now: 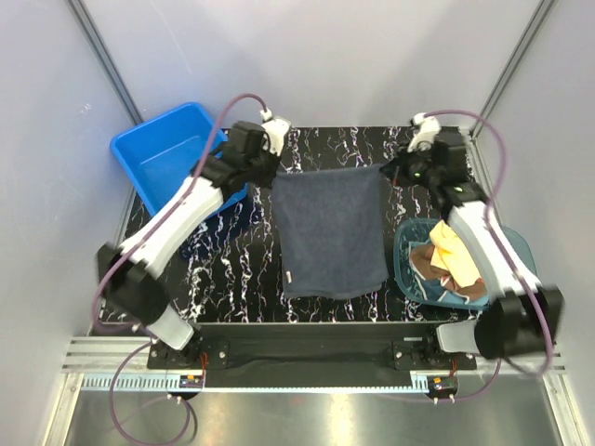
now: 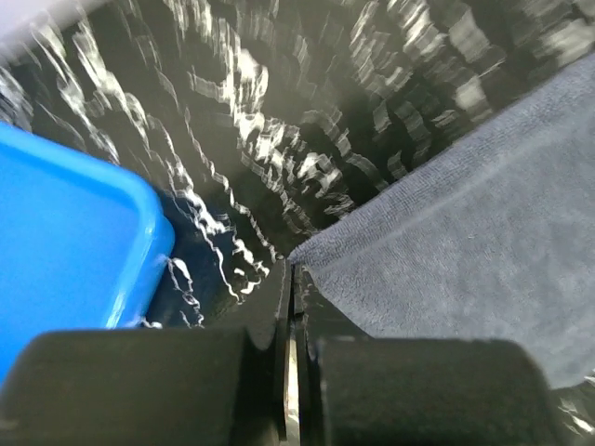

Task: Fold and stack the towels
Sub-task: Fold the towel

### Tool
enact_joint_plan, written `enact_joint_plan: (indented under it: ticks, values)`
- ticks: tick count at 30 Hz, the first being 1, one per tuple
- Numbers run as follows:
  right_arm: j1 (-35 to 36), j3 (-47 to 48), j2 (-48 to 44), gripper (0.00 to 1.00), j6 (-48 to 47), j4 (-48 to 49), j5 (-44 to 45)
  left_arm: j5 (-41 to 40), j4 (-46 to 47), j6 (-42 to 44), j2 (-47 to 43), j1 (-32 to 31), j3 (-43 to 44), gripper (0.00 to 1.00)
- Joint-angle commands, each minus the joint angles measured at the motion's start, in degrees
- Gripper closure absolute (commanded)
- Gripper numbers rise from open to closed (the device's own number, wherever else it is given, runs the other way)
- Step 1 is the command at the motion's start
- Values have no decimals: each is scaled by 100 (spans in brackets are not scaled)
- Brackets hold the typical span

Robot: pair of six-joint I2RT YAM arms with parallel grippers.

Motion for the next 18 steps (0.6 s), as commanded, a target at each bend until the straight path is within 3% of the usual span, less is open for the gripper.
enact_joint_plan:
  ticks: [1,6,7,10,11,12,14,18]
  values:
    - [-25,186,905,100,-94,829,29,298,459,121,1077,445,431,100]
    - [-69,1407,3058,100,-367,736,-40,403,110,367,3376,754,2232,100]
    - [-69,1967,3375,99,-385,682,-93,403,-5,384,3661,833,2958,100]
    - [-122,3022,4474,97,-394,427,-129,202,-121,446,4618,930,4025,98]
    - [-131,3271,4903,89,-385,374,-42,132,-34,446,4770,956,4186,76]
    - [-140,3525,5116,83,-350,165,3,44,2,446,4885,982,4300,67]
    - [-148,4220,5564,67,-358,-82,247,-10,72,394,5000,1009,4459,56]
    - [-157,4784,5611,54,-271,-819,907,-378,90,175,4431,1000,4109,43]
